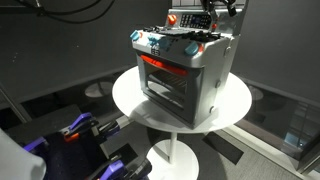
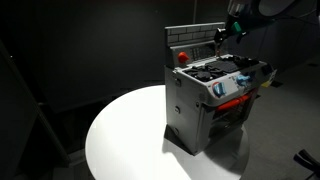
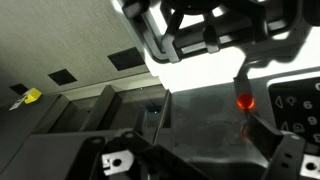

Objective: Push the top right orange button on the cooker

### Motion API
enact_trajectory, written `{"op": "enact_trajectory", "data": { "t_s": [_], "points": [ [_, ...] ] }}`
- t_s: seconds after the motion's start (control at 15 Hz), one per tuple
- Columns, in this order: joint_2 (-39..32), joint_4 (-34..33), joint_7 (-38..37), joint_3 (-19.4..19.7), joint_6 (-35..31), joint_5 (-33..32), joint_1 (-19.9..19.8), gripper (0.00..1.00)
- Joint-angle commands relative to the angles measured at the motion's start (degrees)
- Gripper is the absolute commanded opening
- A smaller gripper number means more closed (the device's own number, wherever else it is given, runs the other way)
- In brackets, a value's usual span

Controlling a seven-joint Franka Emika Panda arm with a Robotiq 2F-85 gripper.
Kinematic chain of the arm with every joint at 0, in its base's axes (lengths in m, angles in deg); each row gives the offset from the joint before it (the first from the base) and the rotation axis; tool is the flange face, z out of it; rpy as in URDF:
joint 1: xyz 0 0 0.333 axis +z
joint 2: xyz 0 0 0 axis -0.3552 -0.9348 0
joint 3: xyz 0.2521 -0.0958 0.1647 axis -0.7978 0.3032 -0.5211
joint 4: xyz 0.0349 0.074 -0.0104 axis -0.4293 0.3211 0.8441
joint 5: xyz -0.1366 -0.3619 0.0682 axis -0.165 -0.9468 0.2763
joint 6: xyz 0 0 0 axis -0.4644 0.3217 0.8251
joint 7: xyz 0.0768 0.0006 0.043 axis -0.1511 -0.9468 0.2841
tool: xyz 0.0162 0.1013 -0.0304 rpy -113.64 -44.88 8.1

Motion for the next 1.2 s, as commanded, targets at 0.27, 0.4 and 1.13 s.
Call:
{"op": "enact_trajectory", "data": {
  "t_s": [0.27,0.4,1.13],
  "points": [
    [1.91,0.96,2.76,-0.41,1.92,5.21,-0.08,1.00],
    [3.71,2.88,4.52,-0.69,2.21,8.32,-0.11,1.00],
    [17.50,16.18,14.70,-3.59,9.80,21.21,-0.82,1.00]
  ]
}}
